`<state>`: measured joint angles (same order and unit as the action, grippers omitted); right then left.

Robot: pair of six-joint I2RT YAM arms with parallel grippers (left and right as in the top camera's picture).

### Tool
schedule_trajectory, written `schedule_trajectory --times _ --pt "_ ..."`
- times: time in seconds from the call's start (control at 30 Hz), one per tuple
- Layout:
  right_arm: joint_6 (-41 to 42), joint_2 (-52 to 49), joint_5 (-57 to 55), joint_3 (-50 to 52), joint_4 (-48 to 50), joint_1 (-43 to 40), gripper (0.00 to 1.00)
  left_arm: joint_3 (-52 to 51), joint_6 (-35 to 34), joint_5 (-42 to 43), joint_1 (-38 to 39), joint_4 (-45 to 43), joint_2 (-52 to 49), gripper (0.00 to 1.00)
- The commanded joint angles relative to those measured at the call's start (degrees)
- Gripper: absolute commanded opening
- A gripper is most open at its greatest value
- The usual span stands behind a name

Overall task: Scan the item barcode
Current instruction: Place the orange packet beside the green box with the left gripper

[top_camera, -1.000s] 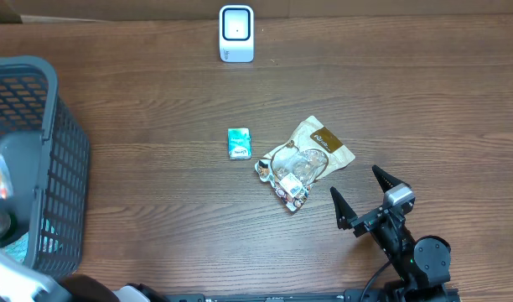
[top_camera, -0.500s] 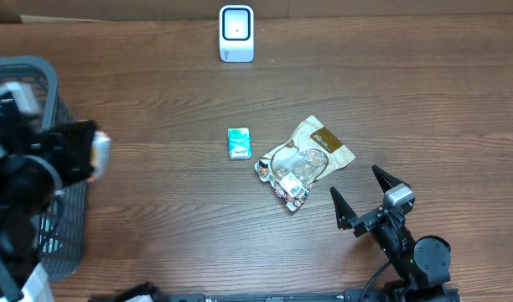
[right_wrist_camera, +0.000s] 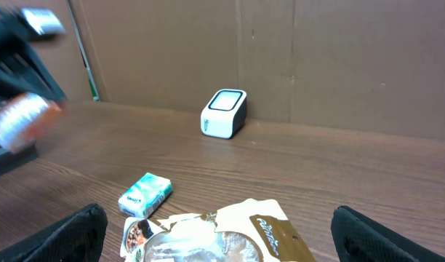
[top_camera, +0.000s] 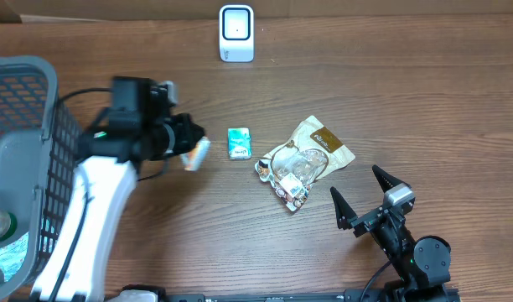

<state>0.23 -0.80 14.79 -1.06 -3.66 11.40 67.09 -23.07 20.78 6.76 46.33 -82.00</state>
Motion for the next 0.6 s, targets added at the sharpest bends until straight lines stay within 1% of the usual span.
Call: schedule_trajectory --times 0.0,0.03,0.1,0.17,0.2,0.23,0.27,0.33,0.4,0.47,0.57 --pt "0.22 0.63 -0.11 0.61 0.28 0.22 1.0 -1.36 -6.82 0.63 1.46 -2.56 -5.92 0.04" --pt "0.22 0.63 -0.11 0.61 0.28 0.22 1.0 -1.36 -7.02 2.03 1.53 -3.19 -7.5 0.05" --pt "0.2 0.63 -0.11 0.61 0.28 0.22 1.0 -1.36 -6.97 6.73 1.51 -4.35 -10.01 0.22" --pt "0.22 0.63 -0.11 0.61 0.28 0.22 1.0 -1.33 -6.97 11.1 1.38 -5.29 -11.43 0.37" --pt "0.22 0.63 -0.11 0.61 0.28 0.22 1.0 -1.33 -6.99 14.73 1.14 -6.1 -11.65 0.45" --pt "0.22 0.63 -0.11 0.61 0.28 0.22 1.0 -1.11 -6.97 21.16 0.35 -7.58 -11.37 0.45" --pt "0.22 0.63 -0.11 0.61 0.28 0.22 1.0 -0.81 -6.99 25.62 -0.33 -8.59 -11.08 0.45" --pt "0.22 0.63 -0.11 0.61 0.28 0.22 1.0 0.0 -7.04 35.01 -1.81 -11.85 -10.08 0.34" --pt "0.22 0.63 -0.11 0.61 0.28 0.22 1.0 0.94 -9.33 44.0 -3.37 -16.96 -8.68 0.33" --pt "0.22 0.63 -0.11 0.61 0.28 0.22 1.0 1.42 -14.53 50.34 -4.94 -23.47 -7.04 0.33" --pt "0.22 0.63 -0.11 0.61 0.28 0.22 1.0 1.44 -24.09 55.47 -7.02 -33.16 -4.83 0.36"
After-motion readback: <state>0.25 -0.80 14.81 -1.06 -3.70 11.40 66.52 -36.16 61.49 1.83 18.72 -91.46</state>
